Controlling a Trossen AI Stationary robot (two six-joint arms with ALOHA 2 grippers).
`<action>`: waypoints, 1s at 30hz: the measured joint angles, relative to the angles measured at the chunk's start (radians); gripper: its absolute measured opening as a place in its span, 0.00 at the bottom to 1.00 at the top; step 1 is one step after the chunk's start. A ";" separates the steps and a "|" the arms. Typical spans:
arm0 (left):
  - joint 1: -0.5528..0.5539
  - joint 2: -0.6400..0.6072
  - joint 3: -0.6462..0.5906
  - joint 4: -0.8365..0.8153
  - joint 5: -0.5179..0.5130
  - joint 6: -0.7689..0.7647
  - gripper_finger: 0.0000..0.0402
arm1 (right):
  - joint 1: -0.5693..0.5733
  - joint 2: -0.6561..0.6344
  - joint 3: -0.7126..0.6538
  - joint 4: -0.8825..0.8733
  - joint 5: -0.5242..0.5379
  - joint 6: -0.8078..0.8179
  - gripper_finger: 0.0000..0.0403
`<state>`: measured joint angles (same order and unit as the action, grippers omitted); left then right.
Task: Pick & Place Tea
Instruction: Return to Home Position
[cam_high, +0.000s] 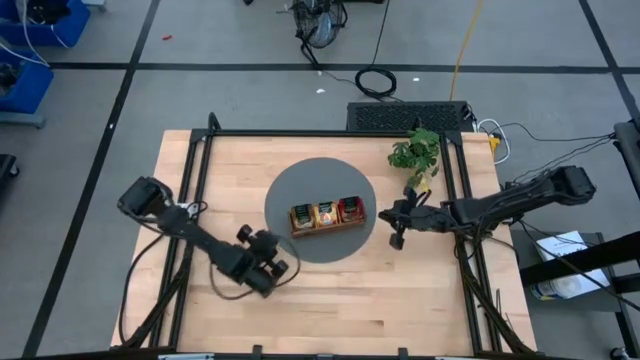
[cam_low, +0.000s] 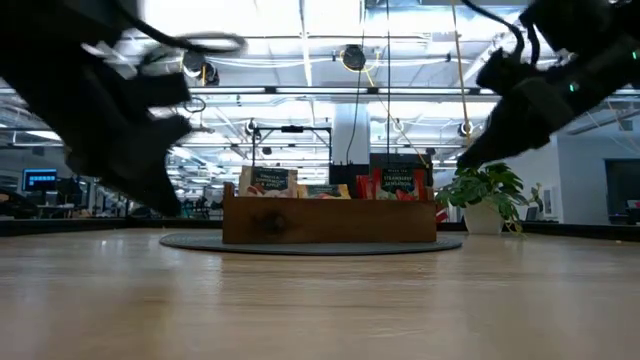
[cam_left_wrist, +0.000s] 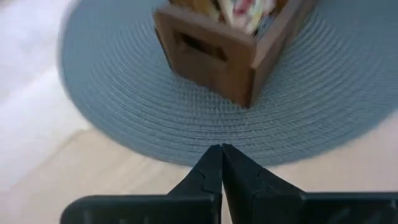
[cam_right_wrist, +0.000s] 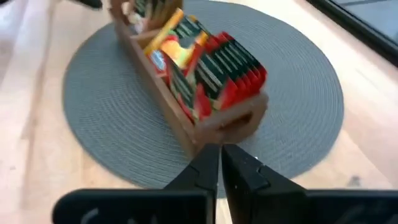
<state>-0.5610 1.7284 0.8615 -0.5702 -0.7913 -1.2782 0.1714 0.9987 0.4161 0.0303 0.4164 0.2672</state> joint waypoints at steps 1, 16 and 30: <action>0.024 0.007 -0.004 0.024 0.026 0.018 0.03 | -0.003 0.005 -0.027 0.045 0.001 0.009 0.03; 0.203 0.019 -0.006 0.141 0.147 0.180 0.01 | -0.111 0.265 -0.141 0.406 -0.068 0.073 0.00; 0.277 0.019 -0.006 0.147 0.184 0.284 0.02 | -0.123 0.533 -0.086 0.635 -0.192 0.044 0.00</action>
<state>-0.2837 1.7470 0.8550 -0.4232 -0.6069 -0.9943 0.0479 1.5312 0.3298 0.6650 0.2243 0.3109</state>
